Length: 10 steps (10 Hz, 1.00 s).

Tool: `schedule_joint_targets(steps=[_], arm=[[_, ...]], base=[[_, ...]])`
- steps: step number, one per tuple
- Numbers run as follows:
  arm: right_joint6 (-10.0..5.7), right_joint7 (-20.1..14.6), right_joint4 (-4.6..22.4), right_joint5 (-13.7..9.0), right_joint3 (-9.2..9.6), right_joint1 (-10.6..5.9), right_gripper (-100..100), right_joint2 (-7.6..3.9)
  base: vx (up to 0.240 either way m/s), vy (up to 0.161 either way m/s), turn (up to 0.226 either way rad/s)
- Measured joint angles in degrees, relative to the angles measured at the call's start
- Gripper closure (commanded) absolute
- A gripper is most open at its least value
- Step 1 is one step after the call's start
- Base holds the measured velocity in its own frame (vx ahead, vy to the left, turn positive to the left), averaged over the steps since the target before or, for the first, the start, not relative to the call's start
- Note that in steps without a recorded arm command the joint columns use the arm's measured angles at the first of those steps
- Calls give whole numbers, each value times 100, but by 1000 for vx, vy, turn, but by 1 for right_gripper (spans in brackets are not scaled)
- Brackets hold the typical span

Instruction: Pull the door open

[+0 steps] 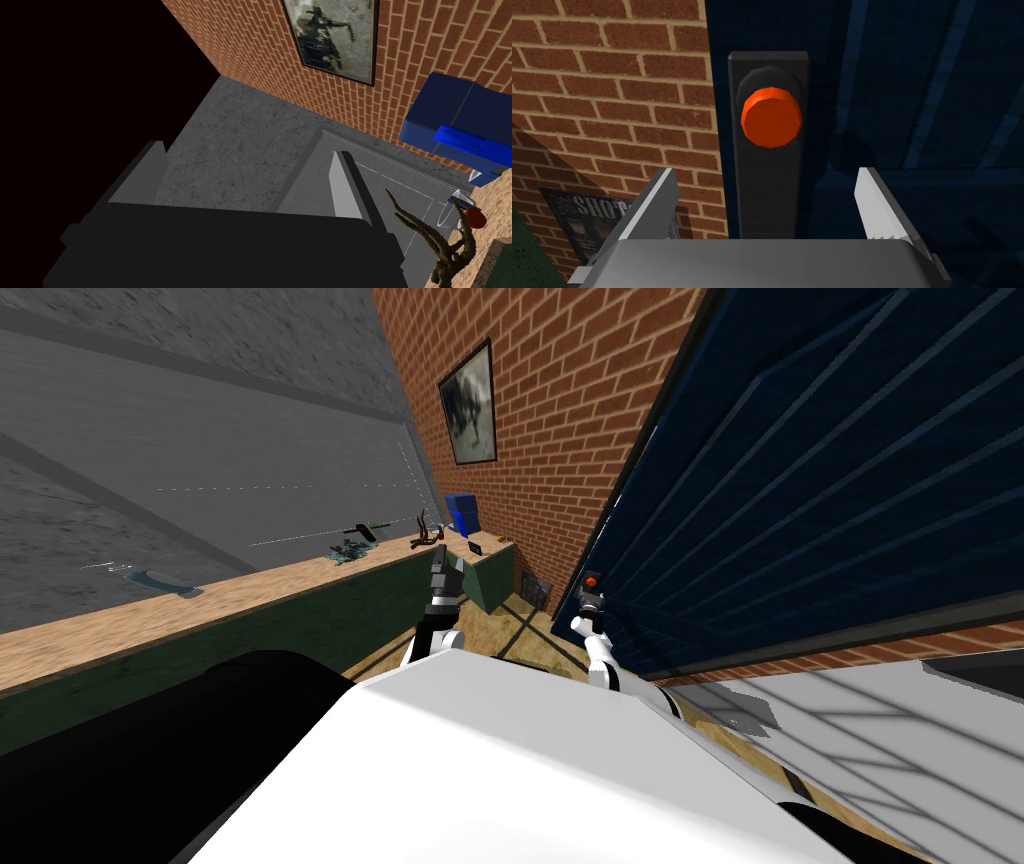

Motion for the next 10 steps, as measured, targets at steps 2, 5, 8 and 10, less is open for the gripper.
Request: schedule_joint_targets(steps=[2,5,8,10], arm=[[36,-174,-3,-40,-21,56,-100,-254],[-63,-481,277,-86,-12,78,-100,-649],[-16,-528,107,-93,-18,184,100,-665],[-17,-528,123,-92,-17,183,100,-662]], base=[[213,-17,128],[163,-29,96],[8,-1,2],[-10,1,2]])
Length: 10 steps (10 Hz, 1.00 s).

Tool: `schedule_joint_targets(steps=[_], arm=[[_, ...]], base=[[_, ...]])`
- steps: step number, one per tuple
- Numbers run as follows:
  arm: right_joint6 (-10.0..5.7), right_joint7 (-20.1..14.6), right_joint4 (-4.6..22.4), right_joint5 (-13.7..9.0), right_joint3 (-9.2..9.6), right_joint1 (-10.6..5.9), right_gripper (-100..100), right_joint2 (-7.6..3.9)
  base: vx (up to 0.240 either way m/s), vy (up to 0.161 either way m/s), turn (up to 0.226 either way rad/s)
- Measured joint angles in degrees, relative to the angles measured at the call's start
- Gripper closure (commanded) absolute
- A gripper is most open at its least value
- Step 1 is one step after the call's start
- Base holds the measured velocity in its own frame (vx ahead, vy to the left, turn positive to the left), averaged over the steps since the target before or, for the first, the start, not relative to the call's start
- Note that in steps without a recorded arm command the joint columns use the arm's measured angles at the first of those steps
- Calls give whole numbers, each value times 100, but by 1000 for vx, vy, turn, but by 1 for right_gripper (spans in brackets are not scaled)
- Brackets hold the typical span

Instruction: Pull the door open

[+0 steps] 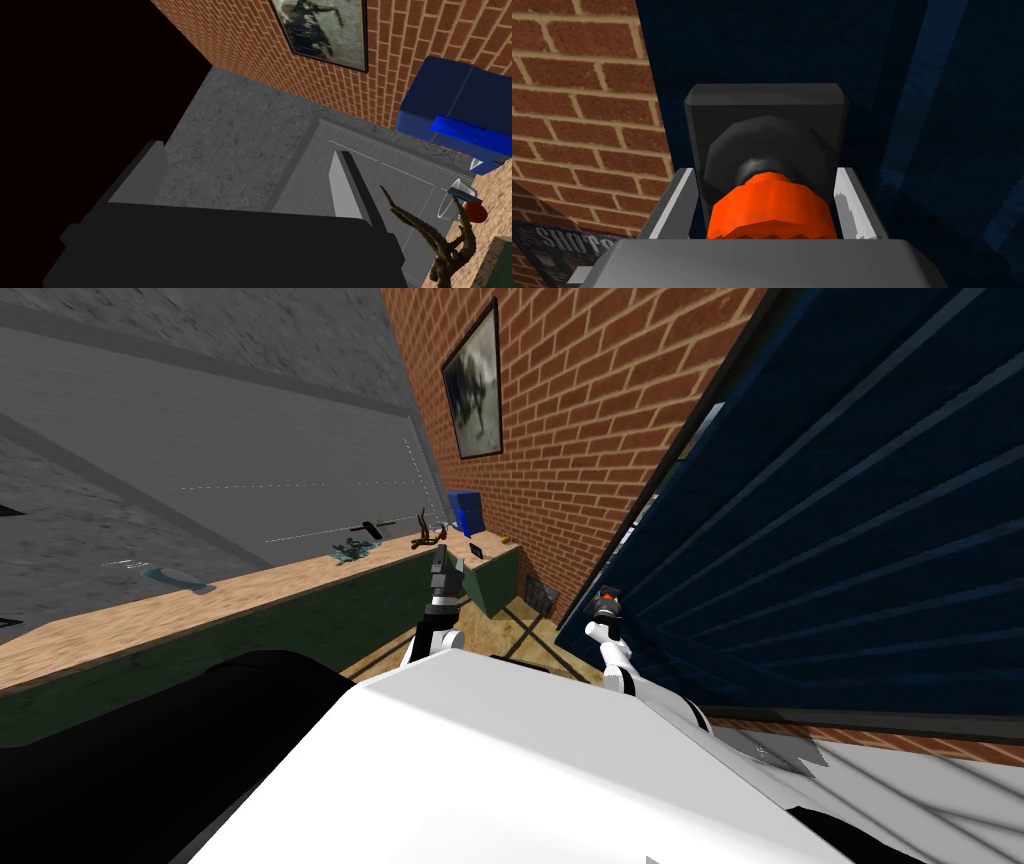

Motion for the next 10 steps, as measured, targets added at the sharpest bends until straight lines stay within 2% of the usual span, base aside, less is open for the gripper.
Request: schedule_joint_targets(steps=[2,3,6,8,10], arm=[[3,1,4,1,1,3,100,3],[3,0,4,0,1,4,100,4],[-14,-200,48,51,151,-24,100,-109],[85,-364,-127,100,291,102,100,-113],[130,-563,-100,150,451,126,100,-164]], base=[[0,0,0],[-125,-49,138],[-261,-46,150],[-277,-69,163],[-251,-68,145]])
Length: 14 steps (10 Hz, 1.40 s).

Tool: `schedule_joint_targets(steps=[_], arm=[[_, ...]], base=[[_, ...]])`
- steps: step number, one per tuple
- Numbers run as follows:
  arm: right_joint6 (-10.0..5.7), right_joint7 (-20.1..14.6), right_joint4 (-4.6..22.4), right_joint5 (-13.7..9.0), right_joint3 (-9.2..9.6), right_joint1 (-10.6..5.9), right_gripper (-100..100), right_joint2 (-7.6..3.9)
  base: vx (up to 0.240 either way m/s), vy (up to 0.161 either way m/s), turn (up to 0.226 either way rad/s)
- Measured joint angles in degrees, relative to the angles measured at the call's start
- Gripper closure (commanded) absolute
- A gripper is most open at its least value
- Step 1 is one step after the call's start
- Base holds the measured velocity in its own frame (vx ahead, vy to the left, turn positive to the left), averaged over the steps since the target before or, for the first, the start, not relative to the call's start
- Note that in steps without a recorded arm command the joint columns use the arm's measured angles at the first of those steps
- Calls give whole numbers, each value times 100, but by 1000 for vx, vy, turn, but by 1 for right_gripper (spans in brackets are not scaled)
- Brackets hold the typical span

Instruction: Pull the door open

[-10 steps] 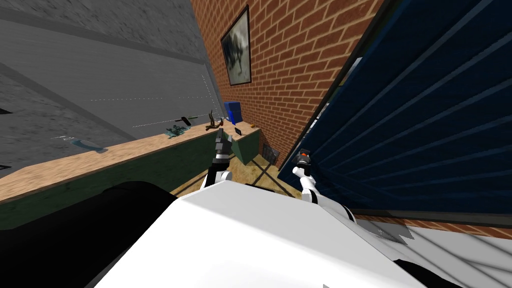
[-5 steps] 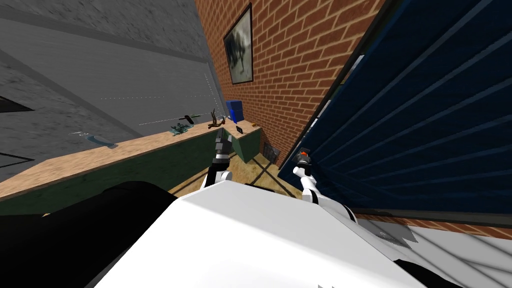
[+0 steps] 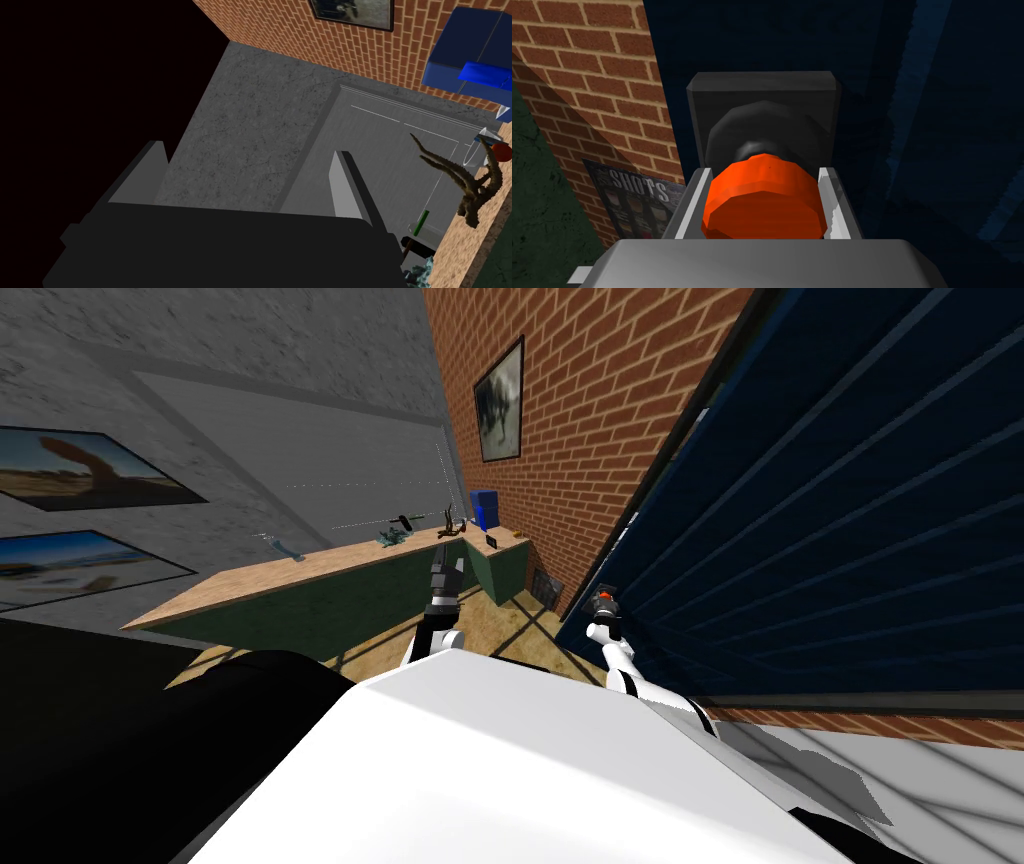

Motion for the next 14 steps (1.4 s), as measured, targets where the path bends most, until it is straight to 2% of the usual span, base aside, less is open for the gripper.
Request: schedule_joint_targets(steps=[3,4,5,7,10,14], arm=[[-99,-289,202,69,217,-84,100,-112],[-45,-342,68,86,263,-25,100,-108],[-14,-348,59,92,276,-6,100,-92],[-55,-458,120,138,376,-43,100,-138],[7,-614,-27,215,541,24,100,-143],[-21,-888,-24,344,817,35,100,-176]], base=[[-219,-76,123],[-95,-26,42],[-169,-53,112],[-184,-49,75],[-216,-73,95],[-205,-74,92]])
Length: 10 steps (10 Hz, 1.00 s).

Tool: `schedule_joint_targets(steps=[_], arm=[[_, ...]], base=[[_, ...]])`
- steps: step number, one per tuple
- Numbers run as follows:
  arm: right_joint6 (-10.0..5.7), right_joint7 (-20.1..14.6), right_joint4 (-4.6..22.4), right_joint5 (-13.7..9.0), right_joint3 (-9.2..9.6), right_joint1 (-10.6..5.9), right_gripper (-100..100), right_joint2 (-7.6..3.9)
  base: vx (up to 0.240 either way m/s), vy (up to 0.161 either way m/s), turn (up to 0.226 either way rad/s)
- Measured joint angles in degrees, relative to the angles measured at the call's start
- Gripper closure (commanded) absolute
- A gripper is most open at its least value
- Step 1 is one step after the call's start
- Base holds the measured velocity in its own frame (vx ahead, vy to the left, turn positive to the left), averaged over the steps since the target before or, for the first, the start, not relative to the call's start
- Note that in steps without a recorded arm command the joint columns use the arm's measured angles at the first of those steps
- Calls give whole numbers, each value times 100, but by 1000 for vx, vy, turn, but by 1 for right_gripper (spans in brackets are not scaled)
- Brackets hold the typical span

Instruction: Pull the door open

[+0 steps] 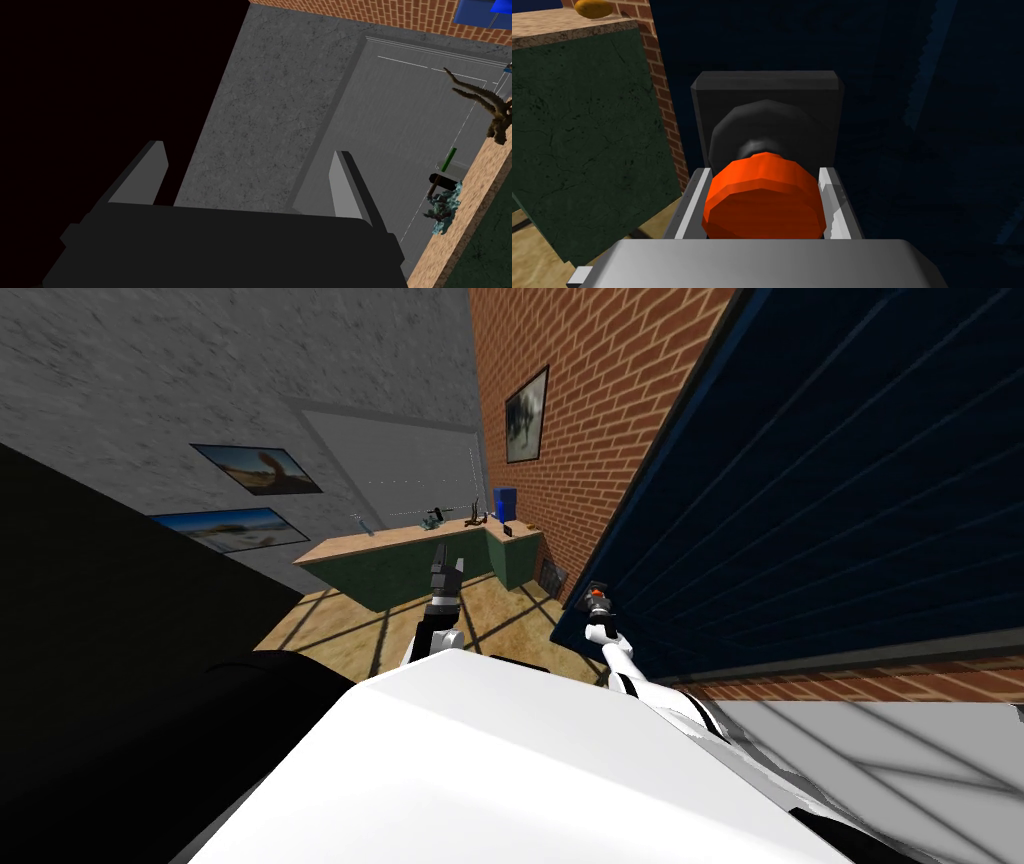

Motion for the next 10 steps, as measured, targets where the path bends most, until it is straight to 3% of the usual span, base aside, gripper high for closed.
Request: schedule_joint_targets(steps=[5,8,10], arm=[[-18,-222,43,90,198,-34,100,-71],[67,-365,-203,174,373,91,100,-61],[39,-507,-203,239,513,82,100,-91]], base=[[-158,-43,56],[-202,-99,93],[-209,-96,84]])
